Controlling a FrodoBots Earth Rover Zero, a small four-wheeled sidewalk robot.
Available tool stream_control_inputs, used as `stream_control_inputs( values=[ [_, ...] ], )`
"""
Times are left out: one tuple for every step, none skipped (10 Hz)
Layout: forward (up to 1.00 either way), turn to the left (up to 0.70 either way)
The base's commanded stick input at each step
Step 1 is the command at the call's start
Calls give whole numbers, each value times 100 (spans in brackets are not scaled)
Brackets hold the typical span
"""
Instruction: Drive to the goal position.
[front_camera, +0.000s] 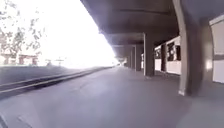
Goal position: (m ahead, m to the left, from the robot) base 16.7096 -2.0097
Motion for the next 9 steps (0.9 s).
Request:
stream_control_inputs(
  values=[
    [98, 1],
    [98, 1],
    [98, 1],
    [98, 1],
    [99, 1],
    [100, 1],
    [100, 1],
    [100, 1],
    [100, 1]
  ],
)
